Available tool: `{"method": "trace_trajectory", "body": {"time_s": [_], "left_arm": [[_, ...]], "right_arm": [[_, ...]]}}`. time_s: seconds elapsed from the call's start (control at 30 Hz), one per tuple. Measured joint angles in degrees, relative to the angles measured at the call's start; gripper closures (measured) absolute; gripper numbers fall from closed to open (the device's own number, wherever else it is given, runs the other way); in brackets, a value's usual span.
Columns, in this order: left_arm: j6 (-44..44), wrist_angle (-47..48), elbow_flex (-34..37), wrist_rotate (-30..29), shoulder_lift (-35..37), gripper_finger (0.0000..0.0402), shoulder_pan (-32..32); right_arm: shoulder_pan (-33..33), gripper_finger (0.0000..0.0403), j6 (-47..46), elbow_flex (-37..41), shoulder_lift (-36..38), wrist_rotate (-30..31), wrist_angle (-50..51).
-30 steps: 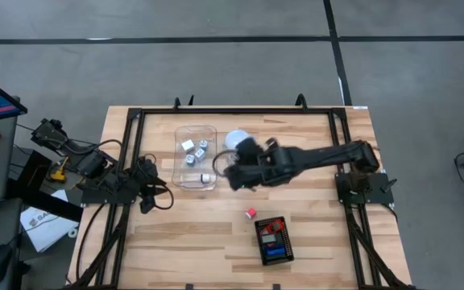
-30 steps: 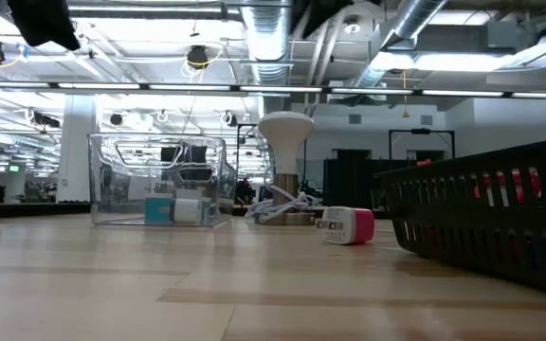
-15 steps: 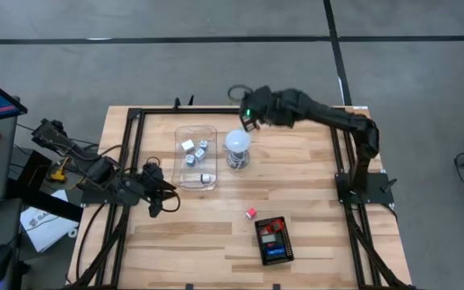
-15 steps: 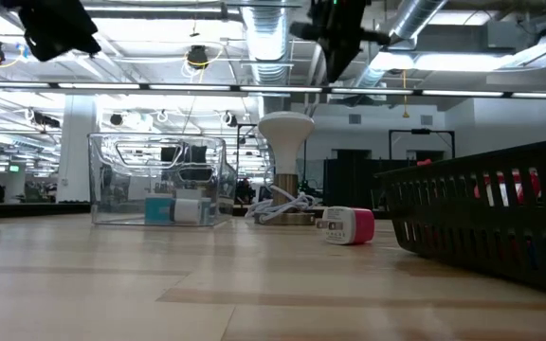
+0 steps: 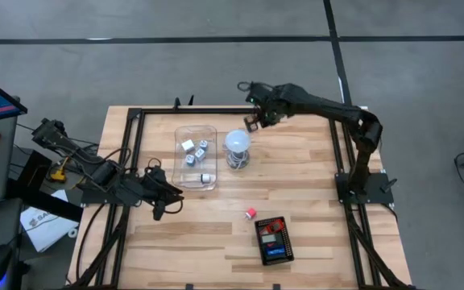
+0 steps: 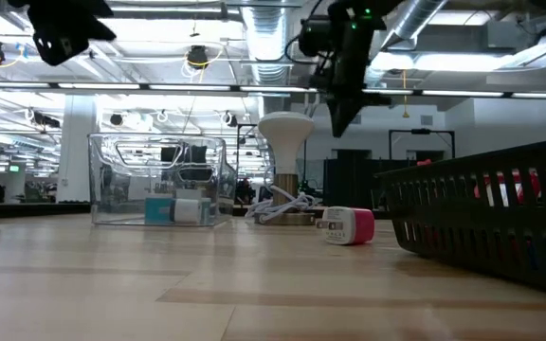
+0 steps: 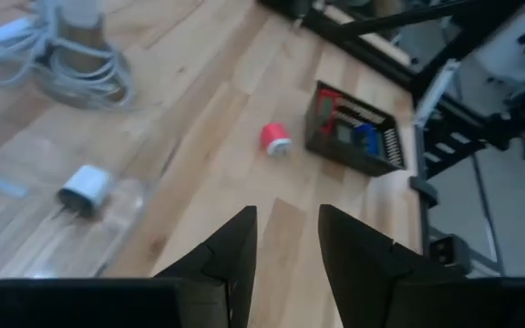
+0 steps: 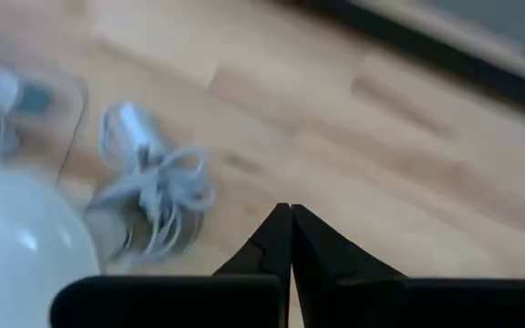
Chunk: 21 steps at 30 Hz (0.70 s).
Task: Pick & Place Office items
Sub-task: Put the pink charger adapter into the transparent bin
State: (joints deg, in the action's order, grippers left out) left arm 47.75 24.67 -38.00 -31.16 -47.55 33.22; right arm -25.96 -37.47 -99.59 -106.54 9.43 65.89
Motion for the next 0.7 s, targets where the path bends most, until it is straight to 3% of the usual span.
{"method": "trace_trajectory", "body": {"time_s": [0.17, 0.3, 0.53, 0.7], "left_arm": [[-0.72, -3.38, 0.0, -0.08, 0.0, 0.0291, 2.96], [0.31, -5.74, 0.0, -1.84, -0.4, 0.0302, 5.98], [0.5, -8.6, 0.02, -3.51, -2.61, 0.0324, 8.05], [-1.3, -10.8, 0.02, -3.66, -4.35, 0.0338, 7.93]], "right_arm": [[2.37, 0.0403, -1.4, 14.44, 5.72, -5.0, -8.11], [6.43, 0.0403, -6.56, 29.95, 17.01, -8.14, -18.8], [20.59, 0.0403, -24.9, 54.08, 37.67, -10.12, -39.5], [30.34, 0.0403, -29.01, 60.82, 41.77, -7.98, -55.85]]}}
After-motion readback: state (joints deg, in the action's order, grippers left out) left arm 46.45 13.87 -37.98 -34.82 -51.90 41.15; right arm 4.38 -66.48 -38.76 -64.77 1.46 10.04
